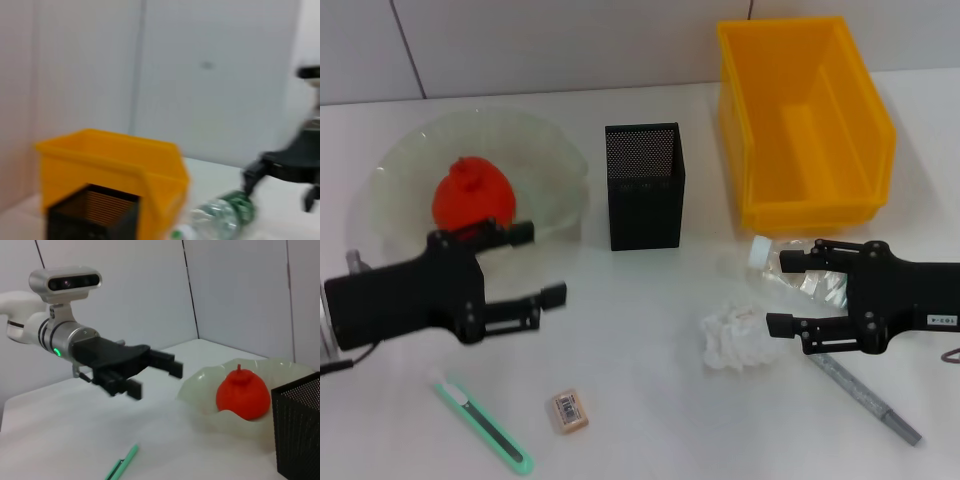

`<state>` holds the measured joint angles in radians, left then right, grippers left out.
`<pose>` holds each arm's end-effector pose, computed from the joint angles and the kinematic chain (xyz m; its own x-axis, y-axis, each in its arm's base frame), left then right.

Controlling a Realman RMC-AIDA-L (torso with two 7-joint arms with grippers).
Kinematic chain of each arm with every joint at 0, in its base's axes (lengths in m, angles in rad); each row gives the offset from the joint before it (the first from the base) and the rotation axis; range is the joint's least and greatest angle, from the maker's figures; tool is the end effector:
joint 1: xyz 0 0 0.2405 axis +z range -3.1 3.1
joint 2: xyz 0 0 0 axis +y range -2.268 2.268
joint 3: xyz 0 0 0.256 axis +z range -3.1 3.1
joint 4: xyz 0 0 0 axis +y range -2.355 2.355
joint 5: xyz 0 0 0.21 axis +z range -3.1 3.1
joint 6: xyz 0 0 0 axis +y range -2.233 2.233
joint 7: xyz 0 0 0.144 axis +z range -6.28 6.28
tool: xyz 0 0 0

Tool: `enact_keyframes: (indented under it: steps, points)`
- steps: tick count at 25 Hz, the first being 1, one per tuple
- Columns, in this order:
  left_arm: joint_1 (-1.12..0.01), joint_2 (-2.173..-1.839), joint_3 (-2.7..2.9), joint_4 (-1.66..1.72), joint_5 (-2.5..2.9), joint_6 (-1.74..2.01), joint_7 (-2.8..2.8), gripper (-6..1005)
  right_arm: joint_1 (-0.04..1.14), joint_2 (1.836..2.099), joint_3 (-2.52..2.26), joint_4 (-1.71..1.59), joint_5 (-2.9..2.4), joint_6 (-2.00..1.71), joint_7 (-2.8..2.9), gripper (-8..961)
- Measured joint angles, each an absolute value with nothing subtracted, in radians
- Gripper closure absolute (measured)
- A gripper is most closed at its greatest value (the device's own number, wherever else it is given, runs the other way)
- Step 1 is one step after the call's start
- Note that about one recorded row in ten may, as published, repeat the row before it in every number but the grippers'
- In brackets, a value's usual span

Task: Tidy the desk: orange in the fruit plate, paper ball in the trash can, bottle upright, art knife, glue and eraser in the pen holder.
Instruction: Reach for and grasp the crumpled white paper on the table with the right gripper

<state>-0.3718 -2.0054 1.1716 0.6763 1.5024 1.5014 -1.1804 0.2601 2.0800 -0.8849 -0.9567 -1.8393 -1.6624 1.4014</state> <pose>-0.2576 0.3040 -0.0055 0.8087 0.1472 0.5695 0.2961 -0.9384 -0.1779 0.2788 0.2761 0.0287 0.8289 -0.2716 -0.4891 -0.3998 -0.8991 -0.1784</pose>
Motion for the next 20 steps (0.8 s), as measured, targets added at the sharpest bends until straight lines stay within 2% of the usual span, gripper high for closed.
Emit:
enact_keyframes:
  steps: [8, 20]
  points:
    - [-0.371, -2.008, 1.171, 0.686, 1.577, 1.553, -1.221, 157, 0.254, 2.081, -0.889, -1.08, -1.896, -1.694, 1.495, 126]
    - [-0.37, -2.02, 1.179, 0.682, 1.615, 1.565, -1.221, 159, 0.267, 2.081, -0.894, -1.478, -2.07, -1.762, 1.898, 127]
